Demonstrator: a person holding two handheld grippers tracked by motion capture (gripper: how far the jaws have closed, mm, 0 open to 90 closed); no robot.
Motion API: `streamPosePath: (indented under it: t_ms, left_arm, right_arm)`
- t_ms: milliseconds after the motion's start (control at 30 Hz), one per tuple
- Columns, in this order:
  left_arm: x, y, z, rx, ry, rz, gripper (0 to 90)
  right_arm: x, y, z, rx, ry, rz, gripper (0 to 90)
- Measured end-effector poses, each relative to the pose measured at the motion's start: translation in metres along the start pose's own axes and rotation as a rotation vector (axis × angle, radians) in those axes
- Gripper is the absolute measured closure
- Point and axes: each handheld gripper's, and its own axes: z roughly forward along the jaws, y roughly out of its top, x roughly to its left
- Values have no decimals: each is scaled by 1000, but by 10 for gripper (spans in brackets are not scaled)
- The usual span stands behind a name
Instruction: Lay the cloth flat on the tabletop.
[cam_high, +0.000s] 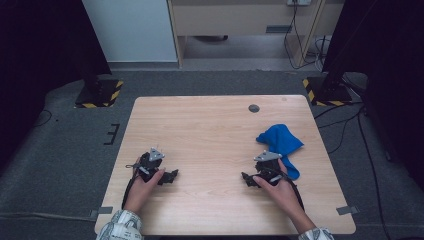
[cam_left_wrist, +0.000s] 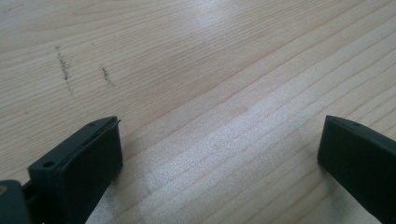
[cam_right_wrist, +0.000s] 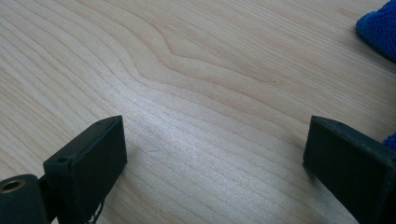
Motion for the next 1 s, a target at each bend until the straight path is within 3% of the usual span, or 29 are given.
streamPosePath:
  t_ms: [333, 567, 767, 933, 1000]
  left_arm:
    - [0, 0, 0, 0, 0, 0, 0]
    - [0, 0, 0, 0, 1, 0, 0]
    - [0, 0, 0, 0, 2, -2, 0]
    - [0, -1, -1, 1, 5, -3, 0]
    - [-1, -2, -2, -1, 9, -7, 0]
  right_arm:
    - [0, 0, 0, -1, 3, 7, 59]
    - [-2, 0, -1, 4, 26, -14, 60]
    - [-1, 11, -16, -63, 16, -42, 73]
    - [-6, 19, -28, -110, 2, -39, 76]
    - [-10, 24, -34, -127, -7, -63, 70]
